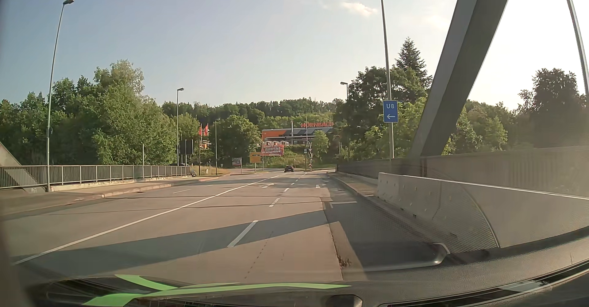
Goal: Follow the waypoints while adhering to traffic rules and regulations
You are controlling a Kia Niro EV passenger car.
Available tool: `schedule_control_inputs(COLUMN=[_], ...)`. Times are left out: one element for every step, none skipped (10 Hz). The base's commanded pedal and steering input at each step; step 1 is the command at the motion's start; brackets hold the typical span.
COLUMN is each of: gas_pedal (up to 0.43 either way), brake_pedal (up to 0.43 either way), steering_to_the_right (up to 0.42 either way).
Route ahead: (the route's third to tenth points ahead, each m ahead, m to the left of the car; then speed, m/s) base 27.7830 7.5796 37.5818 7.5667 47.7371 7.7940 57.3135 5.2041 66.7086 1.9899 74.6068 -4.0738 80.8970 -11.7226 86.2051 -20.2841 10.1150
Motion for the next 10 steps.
schedule_control_inputs(gas_pedal=[0.079,0.039,0.039,0.047,0.047,0.067,0.067,0.067,0.067,0.067], brake_pedal=[0.000,0.000,0.000,0.000,0.000,0.000,0.000,0.000,0.000,0.000], steering_to_the_right=[-0.002,-0.002,-0.003,-0.001,0.001,-0.001,-0.001,-0.001,0.000,0.001])
